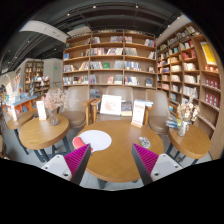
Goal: Arrange mouse
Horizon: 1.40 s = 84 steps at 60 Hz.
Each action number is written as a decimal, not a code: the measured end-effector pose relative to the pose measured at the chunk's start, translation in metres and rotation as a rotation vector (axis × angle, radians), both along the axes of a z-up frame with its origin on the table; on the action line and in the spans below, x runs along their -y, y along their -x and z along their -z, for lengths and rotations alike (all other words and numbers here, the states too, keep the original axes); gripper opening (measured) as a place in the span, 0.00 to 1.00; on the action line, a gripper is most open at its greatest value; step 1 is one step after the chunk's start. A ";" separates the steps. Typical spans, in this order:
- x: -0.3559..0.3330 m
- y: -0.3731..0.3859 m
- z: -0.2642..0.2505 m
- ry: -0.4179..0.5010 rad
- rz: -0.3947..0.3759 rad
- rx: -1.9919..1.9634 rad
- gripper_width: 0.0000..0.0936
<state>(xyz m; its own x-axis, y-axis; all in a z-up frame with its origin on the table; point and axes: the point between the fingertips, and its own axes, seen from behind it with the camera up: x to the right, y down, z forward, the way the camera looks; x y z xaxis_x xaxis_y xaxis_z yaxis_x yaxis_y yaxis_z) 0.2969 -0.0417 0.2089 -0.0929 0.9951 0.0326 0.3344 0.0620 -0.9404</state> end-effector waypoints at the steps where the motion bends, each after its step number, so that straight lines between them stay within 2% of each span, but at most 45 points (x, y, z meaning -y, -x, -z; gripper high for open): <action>1: 0.001 0.000 0.001 -0.002 0.009 0.003 0.91; 11: -0.070 0.027 0.030 -0.030 0.087 0.028 0.91; 12: -0.051 0.019 0.023 -0.035 0.107 0.033 0.91; 19: -0.122 0.031 0.043 -0.051 0.159 0.044 0.91; 30: -0.176 0.047 0.071 -0.064 0.239 0.084 0.91; 42: -0.197 0.088 0.115 -0.065 0.241 0.155 0.91; 61: -0.198 0.187 0.177 -0.045 0.194 0.222 0.91; 84: -0.206 0.280 0.215 -0.047 0.178 0.277 0.91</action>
<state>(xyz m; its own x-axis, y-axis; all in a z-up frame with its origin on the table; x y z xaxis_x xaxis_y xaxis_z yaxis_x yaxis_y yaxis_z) 0.0171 0.1639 -0.0061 0.0708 0.9946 0.0762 0.5861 0.0204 -0.8099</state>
